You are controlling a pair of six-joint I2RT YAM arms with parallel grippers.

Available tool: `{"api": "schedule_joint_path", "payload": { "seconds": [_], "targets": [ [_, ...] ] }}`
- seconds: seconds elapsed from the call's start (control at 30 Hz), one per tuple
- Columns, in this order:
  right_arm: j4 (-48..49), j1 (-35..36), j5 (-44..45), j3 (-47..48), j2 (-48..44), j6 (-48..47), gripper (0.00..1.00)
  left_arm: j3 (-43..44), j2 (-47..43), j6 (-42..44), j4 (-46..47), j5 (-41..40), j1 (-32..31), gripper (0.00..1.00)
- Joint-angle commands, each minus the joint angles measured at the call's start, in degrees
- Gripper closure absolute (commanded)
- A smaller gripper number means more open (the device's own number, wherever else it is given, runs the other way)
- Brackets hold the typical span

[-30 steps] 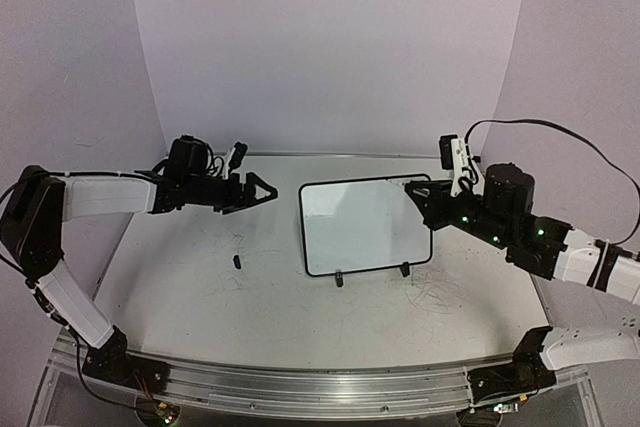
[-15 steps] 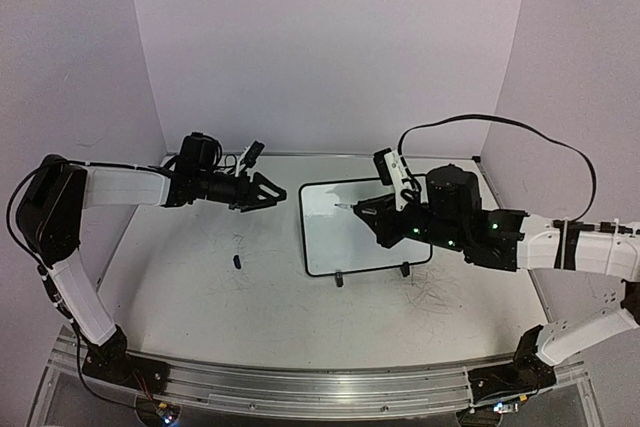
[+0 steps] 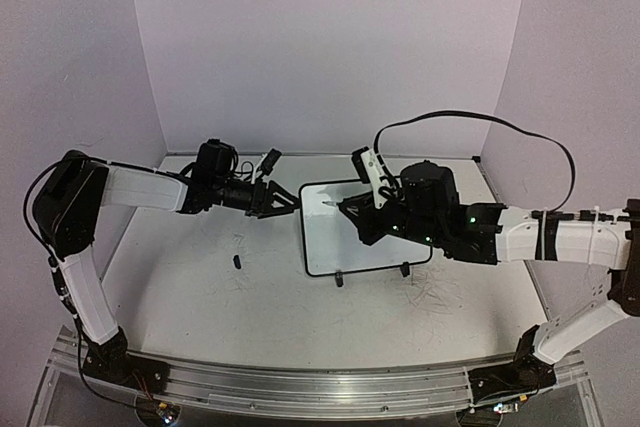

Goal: Write a sentence on the whiteboard
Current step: Hold the whiteboard at the center of the board.

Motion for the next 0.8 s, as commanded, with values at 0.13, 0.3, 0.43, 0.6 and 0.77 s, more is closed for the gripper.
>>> {"api": "schedule_joint_path", "payload": {
  "seconds": [0.13, 0.3, 0.43, 0.6, 0.77],
  "targets": [
    [1.6, 0.3, 2.6, 2.5, 1.5, 0.6, 1.0, 6.8, 4.7, -0.2, 4.7, 2.5, -1.7, 0.55],
    [2.1, 1.0, 2.6, 2.6, 2.8, 0.9, 1.0, 6.7, 5.8, 0.6, 4.7, 1.8, -1.7, 0.63],
    [2.1, 1.5, 2.8, 3.4, 4.4, 0.8, 1.0, 6.4, 6.4, 1.5, 4.7, 2.0, -1.7, 0.7],
    [2.0, 1.6, 4.5, 4.0, 5.2, -0.1, 1.0, 5.9, 6.5, 3.1, 4.7, 1.9, -1.7, 0.77],
    [1.4, 1.6, 7.0, 5.1, 5.8, -3.2, 1.0, 5.5, 6.7, 4.4, 4.8, 1.5, -1.6, 0.82]
  ]
}}
